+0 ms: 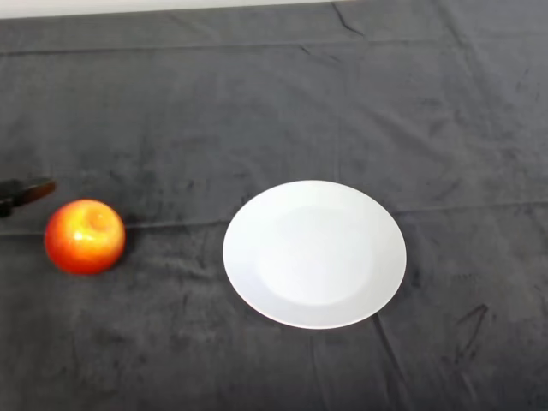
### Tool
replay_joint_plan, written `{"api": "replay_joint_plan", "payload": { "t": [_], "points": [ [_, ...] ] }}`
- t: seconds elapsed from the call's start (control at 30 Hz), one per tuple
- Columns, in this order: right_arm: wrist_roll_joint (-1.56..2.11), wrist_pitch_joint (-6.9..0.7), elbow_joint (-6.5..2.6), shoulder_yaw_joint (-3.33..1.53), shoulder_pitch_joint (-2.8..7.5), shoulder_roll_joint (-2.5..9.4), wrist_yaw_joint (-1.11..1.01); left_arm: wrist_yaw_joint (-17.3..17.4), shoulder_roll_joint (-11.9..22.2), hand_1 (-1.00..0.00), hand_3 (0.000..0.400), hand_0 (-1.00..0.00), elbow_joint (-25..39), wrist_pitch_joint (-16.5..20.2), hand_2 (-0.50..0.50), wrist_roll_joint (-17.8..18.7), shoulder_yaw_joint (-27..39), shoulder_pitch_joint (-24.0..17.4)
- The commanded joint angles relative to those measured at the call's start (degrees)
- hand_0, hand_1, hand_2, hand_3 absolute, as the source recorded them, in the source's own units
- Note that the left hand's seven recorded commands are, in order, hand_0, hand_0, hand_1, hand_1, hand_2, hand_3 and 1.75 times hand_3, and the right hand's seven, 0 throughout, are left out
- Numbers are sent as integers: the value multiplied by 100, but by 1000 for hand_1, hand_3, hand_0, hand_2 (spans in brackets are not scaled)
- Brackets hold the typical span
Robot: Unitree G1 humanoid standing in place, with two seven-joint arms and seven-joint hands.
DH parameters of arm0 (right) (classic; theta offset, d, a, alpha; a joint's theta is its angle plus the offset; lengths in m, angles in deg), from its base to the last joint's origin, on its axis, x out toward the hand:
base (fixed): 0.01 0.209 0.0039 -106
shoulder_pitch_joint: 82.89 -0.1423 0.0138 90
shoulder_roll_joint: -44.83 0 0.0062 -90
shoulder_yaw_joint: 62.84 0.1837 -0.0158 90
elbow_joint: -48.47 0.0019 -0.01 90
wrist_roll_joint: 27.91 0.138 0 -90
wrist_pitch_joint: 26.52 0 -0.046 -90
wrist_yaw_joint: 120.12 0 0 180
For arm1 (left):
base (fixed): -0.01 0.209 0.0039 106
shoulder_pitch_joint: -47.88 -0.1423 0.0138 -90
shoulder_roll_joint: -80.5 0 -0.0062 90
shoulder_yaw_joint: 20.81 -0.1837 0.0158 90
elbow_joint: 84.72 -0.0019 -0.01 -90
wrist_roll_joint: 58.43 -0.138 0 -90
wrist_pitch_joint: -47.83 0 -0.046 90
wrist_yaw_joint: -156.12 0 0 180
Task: Move the apple to the plate
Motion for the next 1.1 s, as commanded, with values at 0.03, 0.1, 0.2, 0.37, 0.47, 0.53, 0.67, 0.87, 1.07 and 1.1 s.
{"api": "replay_joint_plan", "payload": {
  "t": [0.03, 0.1, 0.2, 0.37, 0.47, 0.53, 0.67, 0.87, 1.07, 1.1],
  "points": [
    [21, 20, 180, -63, -254, -104, -76, 68, 7, 0, 0, 0, 331, 109, 0, -76, -186, -297],
    [21, 21, 181, -62, -254, -104, -76, 131, -54, 0, 0, 0, 471, 177, 0, -90, -271, -382],
    [22, 21, 182, -62, -254, -105, -76, 225, -116, 0, 0, 0, 641, 298, 0, -107, -387, -478],
    [22, 22, 184, -61, -255, -105, -76, 398, -157, 0, 0, 0, 759, 425, 0, -172, -592, -617],
    [22, 22, 185, -60, -256, -105, -76, 486, -147, 0, 0, 0, 731, 475, 0, -257, -726, -676],
    [22, 22, 185, -60, -256, -105, -76, 536, -133, 0, 0, 0, 693, 520, 0, -337, -828, -710],
    [22, 23, 186, -60, -256, -105, -76, 600, -83, 0, 0, 0, 543, 593, 0, -557, -1048, -756],
    [22, 23, 187, -60, -257, -106, -77, 719, 44, 0, 33, -82, 417, 887, -41, -909, -1373, -730],
    [22, 24, 188, -60, -257, -106, -77, 888, 206, -1000, 400, -1000, 593, 1230, 0, -1146, -1586, -742],
    [22, 24, 188, -60, -257, -106, -77, 905, 224, -1000, 400, -1000, 638, 1271, 0, -1179, -1614, -754]
  ]
}}
